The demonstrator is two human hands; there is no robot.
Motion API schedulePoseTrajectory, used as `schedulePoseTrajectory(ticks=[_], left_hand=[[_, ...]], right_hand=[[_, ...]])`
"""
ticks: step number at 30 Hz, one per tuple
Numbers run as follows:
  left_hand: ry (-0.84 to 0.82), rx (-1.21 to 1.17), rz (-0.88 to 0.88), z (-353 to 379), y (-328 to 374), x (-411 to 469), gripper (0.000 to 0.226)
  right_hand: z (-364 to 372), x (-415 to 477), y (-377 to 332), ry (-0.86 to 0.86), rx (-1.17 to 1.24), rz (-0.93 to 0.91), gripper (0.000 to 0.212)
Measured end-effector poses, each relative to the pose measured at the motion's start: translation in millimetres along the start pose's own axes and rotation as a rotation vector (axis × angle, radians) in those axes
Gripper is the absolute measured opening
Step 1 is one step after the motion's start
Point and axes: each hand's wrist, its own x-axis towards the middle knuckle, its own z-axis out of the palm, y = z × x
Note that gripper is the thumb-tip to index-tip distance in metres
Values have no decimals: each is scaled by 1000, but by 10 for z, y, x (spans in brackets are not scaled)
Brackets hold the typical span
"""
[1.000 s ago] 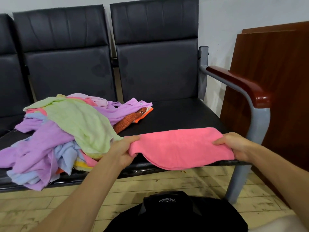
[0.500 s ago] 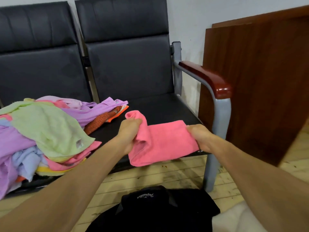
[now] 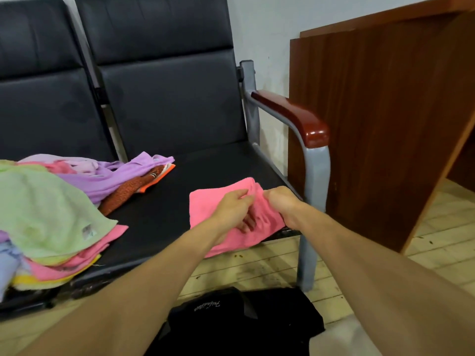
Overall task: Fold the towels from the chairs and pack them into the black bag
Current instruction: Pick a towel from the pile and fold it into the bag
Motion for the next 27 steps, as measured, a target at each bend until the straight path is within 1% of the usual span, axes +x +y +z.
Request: schedulePoseTrajectory(ticks=[1,2,3,4,6,7,9,11,13,14,17,19,20,22,25,27], left_hand=[[-43,-43,-12,-32,20,-36,16],[-73,-65,-7,-82,20,-63,21],[-87,-42,14,-149,5,-92,31],[-83,38,52,-239,-21,-124,37],[-30,310,152,-453,-108,-214,39],[4,416,185,-565,-173,-266,38],[62,482,190,-764,-335,-367,37],[103,458,180,-882,-522,-482,35],[109,366,174,-927,-672,-618,34],[116,288,164,-938,-721,-686,33],[154,-52,72,-954,-731,-798,28],[181,-307,-31,-980,-671,-842,24],[202,-400,-72,-1008,-647,-857,23],[267,-514,-137,-1080,-639,-889,25],[384,-593,-221,-1181,-718,-936,32],[391,-625,-266,-1250,-731,-969,36]], right_hand=[[15,1,-1,-1,-18,-19,25],[30,14,5,3,-37,-35,28],[45,14,4,9,-60,-46,30],[58,14,-1,19,-79,-53,32],[90,-7,-33,62,-146,-76,38],[116,-20,-54,96,-209,-97,45],[172,-68,-105,156,-347,-153,60],[239,-127,-132,161,-480,-220,66],[308,-151,-108,139,-635,-277,63],[345,-154,-83,138,-709,-298,56],[466,-202,-55,183,-906,-357,33],[539,-294,-96,222,-981,-395,28],[573,-329,-127,235,-983,-426,27],[664,-424,-221,223,-936,-519,27],[849,-648,-404,104,-827,-756,30],[966,-892,-514,30,-709,-849,25]])
